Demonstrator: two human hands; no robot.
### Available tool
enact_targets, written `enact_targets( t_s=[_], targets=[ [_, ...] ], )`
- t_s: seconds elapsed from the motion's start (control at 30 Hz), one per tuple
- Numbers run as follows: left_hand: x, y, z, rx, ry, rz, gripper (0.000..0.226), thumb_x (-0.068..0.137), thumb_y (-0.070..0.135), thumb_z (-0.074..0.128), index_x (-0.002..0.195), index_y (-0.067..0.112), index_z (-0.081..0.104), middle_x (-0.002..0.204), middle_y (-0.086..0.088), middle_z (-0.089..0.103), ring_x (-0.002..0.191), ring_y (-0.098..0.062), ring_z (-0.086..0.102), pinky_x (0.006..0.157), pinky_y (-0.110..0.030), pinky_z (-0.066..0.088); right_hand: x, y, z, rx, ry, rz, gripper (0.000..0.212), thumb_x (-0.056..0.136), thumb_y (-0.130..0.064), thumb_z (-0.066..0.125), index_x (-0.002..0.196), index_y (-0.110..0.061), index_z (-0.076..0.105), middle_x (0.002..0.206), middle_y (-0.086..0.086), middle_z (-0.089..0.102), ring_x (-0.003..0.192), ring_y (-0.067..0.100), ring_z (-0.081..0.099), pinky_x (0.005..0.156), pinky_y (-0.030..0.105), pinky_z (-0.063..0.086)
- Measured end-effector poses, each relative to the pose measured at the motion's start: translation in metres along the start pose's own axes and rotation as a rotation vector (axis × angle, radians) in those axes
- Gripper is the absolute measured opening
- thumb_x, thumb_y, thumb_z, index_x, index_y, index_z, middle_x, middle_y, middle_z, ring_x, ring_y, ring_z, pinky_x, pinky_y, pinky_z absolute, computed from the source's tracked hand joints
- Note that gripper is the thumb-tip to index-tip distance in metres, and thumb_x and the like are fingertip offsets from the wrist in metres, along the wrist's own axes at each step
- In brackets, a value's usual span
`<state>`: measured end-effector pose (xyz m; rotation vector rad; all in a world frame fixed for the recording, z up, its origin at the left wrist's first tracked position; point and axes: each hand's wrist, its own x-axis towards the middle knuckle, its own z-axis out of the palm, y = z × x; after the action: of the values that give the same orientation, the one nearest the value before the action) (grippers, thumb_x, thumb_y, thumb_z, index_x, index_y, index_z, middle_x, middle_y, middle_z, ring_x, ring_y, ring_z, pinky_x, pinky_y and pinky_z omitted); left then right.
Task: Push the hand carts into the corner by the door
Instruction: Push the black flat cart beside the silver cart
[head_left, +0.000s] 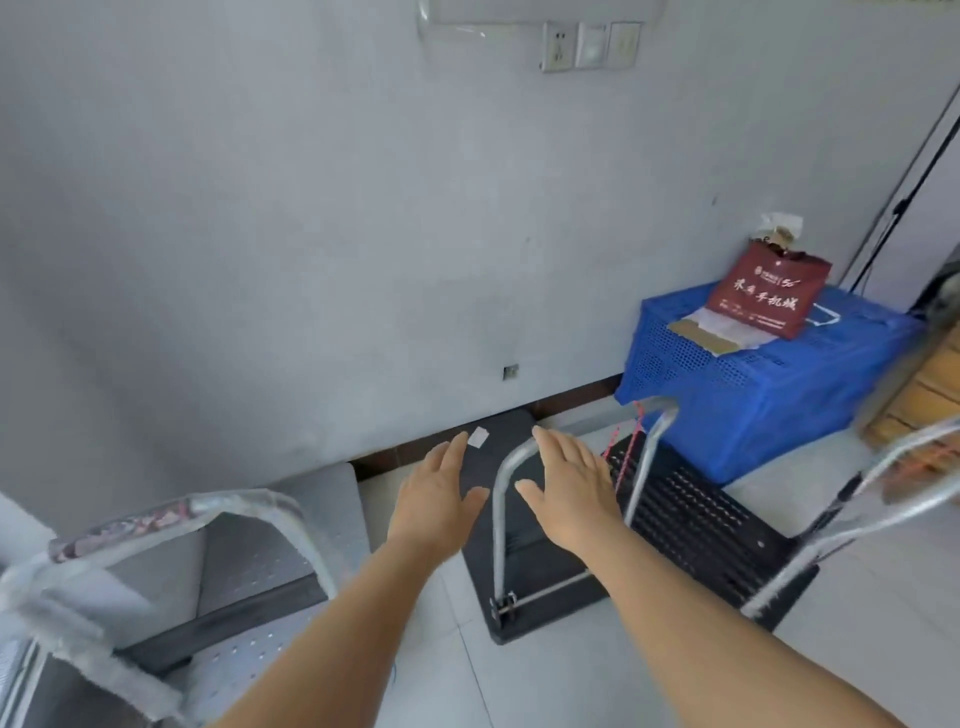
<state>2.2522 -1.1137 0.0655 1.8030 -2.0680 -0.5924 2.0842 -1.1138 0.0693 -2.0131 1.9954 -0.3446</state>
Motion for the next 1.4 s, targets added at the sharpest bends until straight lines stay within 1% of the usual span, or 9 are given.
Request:
enact_targets(
  t_s=[0.33, 0.53, 0.67, 0.73, 0.8, 0.97, 1.1, 1.27, 1.4],
  targets=[
    [0.091, 0.092, 0.082, 0.023, -0.085, -0.096, 0.068, 0.095, 0.037, 0.048, 0.152, 0.027, 0.011, 0.158, 0.003, 0.020, 0.142, -0.021, 0.028, 0.116, -0.037, 0.028, 0.084, 0.144, -0.038, -0.039, -0.037, 0.009, 0.072, 0.096, -0.045, 0.044, 0.153, -0.020, 0.006, 0.160, 0.001, 0.012, 0.148, 0.021, 0.008, 0.119, 0.043, 0.018],
    [0.125, 0.102, 0.106, 0.105, -0.126, -0.184, 0.067, 0.097, 0.037, 0.046, 0.152, 0.027, 0.010, 0.159, 0.002, 0.018, 0.144, -0.021, 0.023, 0.117, -0.036, 0.025, 0.129, 0.189, -0.033, -0.099, -0.137, 0.010, 0.077, 0.095, -0.047, 0.045, 0.153, -0.024, 0.000, 0.162, 0.003, 0.002, 0.149, 0.025, 0.001, 0.120, 0.047, 0.015],
    [0.139, 0.092, 0.117, 0.193, -0.214, -0.210, 0.064, 0.098, 0.036, 0.041, 0.152, 0.026, 0.008, 0.159, 0.002, 0.015, 0.147, -0.020, 0.016, 0.117, -0.040, 0.021, 0.146, 0.208, -0.021, -0.169, -0.231, -0.010, 0.077, 0.095, -0.045, 0.047, 0.152, -0.027, -0.002, 0.161, 0.003, -0.002, 0.148, 0.028, -0.004, 0.118, 0.051, 0.012],
    [0.143, 0.089, 0.123, 0.214, -0.243, -0.210, 0.060, 0.098, 0.036, 0.040, 0.151, 0.026, 0.012, 0.155, 0.002, 0.025, 0.143, -0.021, 0.023, 0.114, -0.040, 0.024, 0.150, 0.214, -0.014, -0.204, -0.251, -0.031, 0.074, 0.095, -0.045, 0.046, 0.151, -0.028, 0.001, 0.160, 0.003, 0.001, 0.148, 0.029, -0.003, 0.117, 0.052, 0.012],
    [0.144, 0.087, 0.126, 0.225, -0.235, -0.203, 0.055, 0.098, 0.036, 0.039, 0.149, 0.029, 0.019, 0.145, 0.000, 0.036, 0.134, -0.023, 0.033, 0.109, -0.037, 0.029, 0.152, 0.216, -0.011, -0.229, -0.226, -0.057, 0.066, 0.095, -0.045, 0.044, 0.150, -0.029, 0.013, 0.156, 0.005, 0.013, 0.145, 0.028, 0.007, 0.115, 0.049, 0.018],
    [0.134, 0.083, 0.132, 0.206, -0.203, -0.224, 0.042, 0.098, 0.038, 0.039, 0.140, 0.036, 0.034, 0.124, -0.004, 0.046, 0.120, -0.023, 0.037, 0.099, -0.034, 0.038, 0.148, 0.213, -0.015, -0.153, -0.194, -0.110, 0.036, 0.096, -0.041, 0.044, 0.129, -0.027, 0.046, 0.128, 0.005, 0.039, 0.123, 0.024, 0.033, 0.102, 0.036, 0.031],
    [0.107, 0.078, 0.134, 0.155, -0.178, -0.259, 0.031, 0.099, 0.037, 0.037, 0.127, 0.029, 0.046, 0.115, -0.004, 0.047, 0.112, -0.022, 0.041, 0.086, -0.032, 0.043, 0.124, 0.210, -0.006, -0.254, -0.242, -0.149, 0.032, 0.097, -0.042, 0.038, 0.126, -0.034, 0.045, 0.126, 0.000, 0.049, 0.123, 0.023, 0.035, 0.099, 0.042, 0.028],
    [0.063, 0.068, 0.126, 0.158, -0.170, -0.278, 0.027, 0.100, 0.036, 0.037, 0.121, 0.025, 0.050, 0.112, -0.004, 0.048, 0.095, -0.020, 0.051, 0.074, -0.029, 0.043, 0.080, 0.189, 0.000, -0.271, -0.337, -0.136, 0.035, 0.100, -0.041, 0.033, 0.134, -0.038, 0.038, 0.134, 0.000, 0.046, 0.129, 0.025, 0.031, 0.105, 0.054, 0.023],
    [0.027, 0.054, 0.118, 0.210, -0.194, -0.298, 0.025, 0.100, 0.033, 0.035, 0.120, 0.025, 0.049, 0.113, -0.006, 0.048, 0.095, -0.026, 0.055, 0.082, -0.035, 0.049, 0.040, 0.166, 0.008, -0.260, -0.365, -0.120, 0.031, 0.100, -0.040, 0.032, 0.130, -0.037, 0.039, 0.129, -0.001, 0.047, 0.125, 0.024, 0.033, 0.103, 0.058, 0.024]
  ],
)
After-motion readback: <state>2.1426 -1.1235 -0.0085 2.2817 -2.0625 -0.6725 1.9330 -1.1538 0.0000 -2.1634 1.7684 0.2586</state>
